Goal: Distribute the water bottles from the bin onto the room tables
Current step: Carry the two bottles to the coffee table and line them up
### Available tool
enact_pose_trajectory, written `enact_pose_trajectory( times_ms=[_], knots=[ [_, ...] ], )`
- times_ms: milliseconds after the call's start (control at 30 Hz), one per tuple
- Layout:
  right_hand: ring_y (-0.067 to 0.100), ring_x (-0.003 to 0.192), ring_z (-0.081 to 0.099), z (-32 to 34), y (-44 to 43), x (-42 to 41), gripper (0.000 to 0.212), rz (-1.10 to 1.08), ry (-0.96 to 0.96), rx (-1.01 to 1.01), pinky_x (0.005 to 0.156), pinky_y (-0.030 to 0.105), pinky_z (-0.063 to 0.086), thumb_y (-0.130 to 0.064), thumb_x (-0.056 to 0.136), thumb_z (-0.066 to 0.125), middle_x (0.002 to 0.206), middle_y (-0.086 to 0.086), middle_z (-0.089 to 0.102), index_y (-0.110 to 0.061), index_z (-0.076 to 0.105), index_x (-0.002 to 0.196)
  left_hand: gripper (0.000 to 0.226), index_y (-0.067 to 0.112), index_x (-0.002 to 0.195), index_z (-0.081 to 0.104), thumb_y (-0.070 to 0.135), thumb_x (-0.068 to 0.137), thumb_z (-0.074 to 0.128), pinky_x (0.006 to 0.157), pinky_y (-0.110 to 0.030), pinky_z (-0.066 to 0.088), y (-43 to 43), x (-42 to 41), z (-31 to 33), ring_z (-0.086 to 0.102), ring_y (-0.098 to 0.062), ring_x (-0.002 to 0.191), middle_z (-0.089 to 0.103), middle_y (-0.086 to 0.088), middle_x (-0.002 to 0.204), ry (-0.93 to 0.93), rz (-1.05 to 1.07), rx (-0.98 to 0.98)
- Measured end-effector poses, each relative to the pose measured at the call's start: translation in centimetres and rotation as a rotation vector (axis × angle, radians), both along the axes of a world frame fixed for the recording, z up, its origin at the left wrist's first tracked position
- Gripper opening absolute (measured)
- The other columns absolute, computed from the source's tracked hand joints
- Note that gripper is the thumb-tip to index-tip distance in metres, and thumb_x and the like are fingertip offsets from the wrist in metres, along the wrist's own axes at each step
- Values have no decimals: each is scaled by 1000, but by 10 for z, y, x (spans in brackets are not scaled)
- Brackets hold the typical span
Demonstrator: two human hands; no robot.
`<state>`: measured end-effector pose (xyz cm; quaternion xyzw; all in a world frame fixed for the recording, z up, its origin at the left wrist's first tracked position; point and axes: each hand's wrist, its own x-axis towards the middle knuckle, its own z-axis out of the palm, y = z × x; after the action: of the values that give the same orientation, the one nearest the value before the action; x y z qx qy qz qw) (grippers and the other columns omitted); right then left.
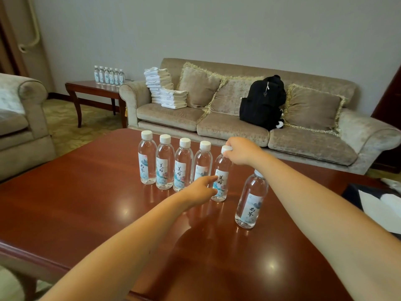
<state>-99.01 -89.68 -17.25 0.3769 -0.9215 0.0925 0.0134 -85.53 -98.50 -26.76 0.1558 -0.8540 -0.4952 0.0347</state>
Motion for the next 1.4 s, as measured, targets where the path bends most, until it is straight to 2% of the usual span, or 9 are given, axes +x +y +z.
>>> enact_pose_trajectory(
  times_ms=[267, 400, 500, 600, 700, 1033, 1200, 1267, 1400],
  knots=[
    [25, 63, 47, -1, -4, -4, 21, 5, -31, -22, 60, 34, 36, -26, 95, 55, 69, 7, 52, -9, 62, 86, 55, 21, 150, 34, 8, 98, 48, 111, -43, 40, -3, -5, -3, 48, -26, 132, 38, -5, 153, -2, 20, 42],
    [26, 64, 47, -1, -7, -5, 24, -6, -31, -31, 59, 33, 35, -27, 94, 56, 67, 7, 51, -6, 63, 85, 56, 21, 150, 34, 7, 98, 48, 112, -42, 39, -5, -3, -3, 47, -25, 133, 38, -5, 153, 3, 31, 53],
    [26, 66, 52, 0, -7, -5, 30, -14, -65, -56, 61, 34, 37, -28, 93, 59, 74, 9, 57, -2, 69, 101, 56, 20, 151, 33, 8, 98, 48, 113, -42, 38, -5, -1, -2, 44, -23, 136, 37, -4, 154, 7, 32, 55],
    [32, 97, 65, 2, -4, -7, 43, 12, -130, -96, 75, 35, 44, -30, 92, 63, 112, 17, 68, -3, 63, 126, 56, 21, 151, 32, 12, 99, 50, 113, -42, 37, -4, 2, -2, 43, -22, 136, 36, -1, 155, 24, 18, 50],
    [27, 129, 53, 7, 7, -2, 69, 40, -222, -141, 101, 36, 44, -34, 91, 68, 148, 8, 49, -15, 38, 150, 57, 22, 151, 34, 16, 98, 54, 112, -41, 39, -3, 7, -2, 43, -20, 136, 38, 1, 153, 49, 11, 67],
    [19, 118, 59, 20, 74, 26, 55, 16, -331, -197, 95, 30, 44, -37, 90, 70, 132, 3, 63, -21, 52, 140, 41, 18, 138, 48, 14, 98, 55, 87, -29, 53, 20, 21, -8, 65, -11, 97, 62, -4, 127, 21, -77, 212],
    [18, 109, 63, 12, 102, 30, 54, -27, -378, -232, 91, 30, 49, -30, 87, 74, 127, 3, 64, -20, 54, 136, 40, 21, 137, 49, 14, 98, 55, 78, -26, 54, 40, 21, -6, 66, -11, 94, 63, -5, 125, 13, -140, 231],
    [20, 110, 63, 10, 109, 31, 56, -48, -374, -247, 93, 33, 51, -26, 84, 77, 127, 5, 63, -20, 56, 135, 39, 24, 136, 49, 15, 99, 54, 84, -31, 54, 46, 20, -5, 67, -11, 96, 64, -4, 123, 5, -160, 227],
    [24, 97, 68, 5, 116, 32, 40, -77, -379, -287, 77, 37, 56, -20, 82, 78, 115, 6, 70, -19, 65, 120, 42, 23, 138, 46, 17, 98, 55, 86, -32, 55, 52, 19, -5, 67, -15, 102, 65, -2, 122, -9, -177, 212]
  ],
)
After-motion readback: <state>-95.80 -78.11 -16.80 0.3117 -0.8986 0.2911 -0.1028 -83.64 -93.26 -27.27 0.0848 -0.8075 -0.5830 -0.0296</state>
